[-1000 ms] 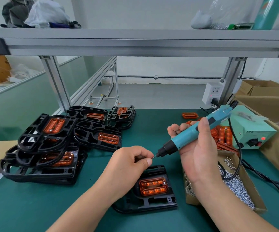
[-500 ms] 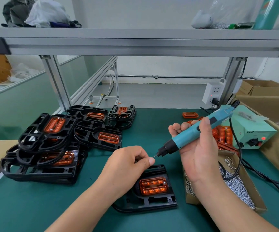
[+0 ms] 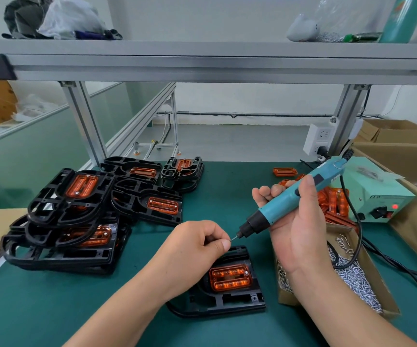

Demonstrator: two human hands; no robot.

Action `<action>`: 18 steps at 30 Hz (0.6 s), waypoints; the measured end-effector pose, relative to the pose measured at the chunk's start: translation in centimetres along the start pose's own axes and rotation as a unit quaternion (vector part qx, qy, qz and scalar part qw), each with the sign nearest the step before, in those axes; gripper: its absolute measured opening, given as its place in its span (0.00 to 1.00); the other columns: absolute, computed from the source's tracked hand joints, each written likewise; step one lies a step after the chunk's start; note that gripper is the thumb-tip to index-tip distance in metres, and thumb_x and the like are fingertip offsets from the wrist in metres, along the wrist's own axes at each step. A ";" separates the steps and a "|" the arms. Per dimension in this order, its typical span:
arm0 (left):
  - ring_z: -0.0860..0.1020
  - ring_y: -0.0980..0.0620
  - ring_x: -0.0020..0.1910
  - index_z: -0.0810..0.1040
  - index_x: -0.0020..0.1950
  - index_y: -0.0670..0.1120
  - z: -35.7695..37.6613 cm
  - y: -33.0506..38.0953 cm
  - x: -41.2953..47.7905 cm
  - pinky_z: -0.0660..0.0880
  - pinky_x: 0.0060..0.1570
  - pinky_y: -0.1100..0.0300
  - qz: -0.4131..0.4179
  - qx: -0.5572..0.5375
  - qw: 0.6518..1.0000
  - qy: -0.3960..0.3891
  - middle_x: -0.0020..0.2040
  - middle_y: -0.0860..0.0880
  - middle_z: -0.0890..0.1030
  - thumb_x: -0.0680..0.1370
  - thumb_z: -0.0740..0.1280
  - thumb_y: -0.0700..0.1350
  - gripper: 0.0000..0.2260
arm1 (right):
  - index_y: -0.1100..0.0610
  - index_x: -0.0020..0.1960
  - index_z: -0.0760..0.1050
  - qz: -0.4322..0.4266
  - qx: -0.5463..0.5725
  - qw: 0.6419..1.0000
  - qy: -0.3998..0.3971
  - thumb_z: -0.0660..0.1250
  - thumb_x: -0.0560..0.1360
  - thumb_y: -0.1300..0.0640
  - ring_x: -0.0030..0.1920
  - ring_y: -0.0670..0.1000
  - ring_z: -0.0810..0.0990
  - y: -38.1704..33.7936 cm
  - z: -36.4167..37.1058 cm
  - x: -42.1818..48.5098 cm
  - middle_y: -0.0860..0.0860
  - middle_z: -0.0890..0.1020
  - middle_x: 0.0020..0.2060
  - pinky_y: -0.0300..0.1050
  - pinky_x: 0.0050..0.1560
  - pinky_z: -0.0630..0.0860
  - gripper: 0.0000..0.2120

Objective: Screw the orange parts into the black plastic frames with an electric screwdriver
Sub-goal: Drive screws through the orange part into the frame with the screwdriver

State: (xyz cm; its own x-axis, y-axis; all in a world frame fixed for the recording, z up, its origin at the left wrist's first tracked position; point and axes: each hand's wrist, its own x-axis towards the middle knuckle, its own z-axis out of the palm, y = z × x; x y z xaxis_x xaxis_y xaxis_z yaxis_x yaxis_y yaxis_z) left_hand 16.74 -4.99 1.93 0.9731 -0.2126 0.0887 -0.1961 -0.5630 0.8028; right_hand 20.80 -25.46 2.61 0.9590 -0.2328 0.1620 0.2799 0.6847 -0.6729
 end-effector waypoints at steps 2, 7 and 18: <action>0.74 0.62 0.32 0.82 0.47 0.62 0.1 0.1 -0.1 0.74 0.35 0.62 0.000 0.006 1.000 0.010 0.36 0.59 0.81 0.79 0.70 0.55 0.02 | 0.57 0.54 0.71 0.002 0.001 1.000 0.002 0.66 0.84 0.44 0.44 0.56 0.84 0.0 0.0 0.0 0.55 0.77 0.40 0.58 0.61 0.83 0.16; 0.75 0.63 0.33 0.82 0.47 0.62 0.4 0.3 -0.3 0.74 0.37 0.64 0.004 -0.001 1.000 0.016 0.37 0.59 0.82 0.79 0.71 0.54 0.02 | 0.57 0.54 0.71 0.001 0.003 1.000 0.004 0.66 0.84 0.44 0.44 0.56 0.84 0.0 -0.1 0.1 0.55 0.78 0.40 0.58 0.60 0.83 0.16; 0.82 0.62 0.51 0.85 0.54 0.61 -0.8 0.2 0.0 0.79 0.57 0.57 -0.001 -0.012 1.000 -0.028 0.48 0.63 0.86 0.84 0.66 0.51 0.08 | 0.56 0.53 0.72 0.000 0.017 1.000 0.023 0.68 0.83 0.42 0.44 0.55 0.84 0.0 -0.3 0.2 0.54 0.79 0.39 0.58 0.60 0.84 0.17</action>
State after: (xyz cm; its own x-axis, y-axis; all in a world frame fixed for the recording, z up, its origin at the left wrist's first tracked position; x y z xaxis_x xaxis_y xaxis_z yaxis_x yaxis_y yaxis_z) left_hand 16.80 -4.45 2.60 0.9651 -0.2559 0.0548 -0.1907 -0.5441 0.8171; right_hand 20.98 -25.77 2.42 0.9563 -0.2630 0.1279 0.2814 0.7082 -0.6475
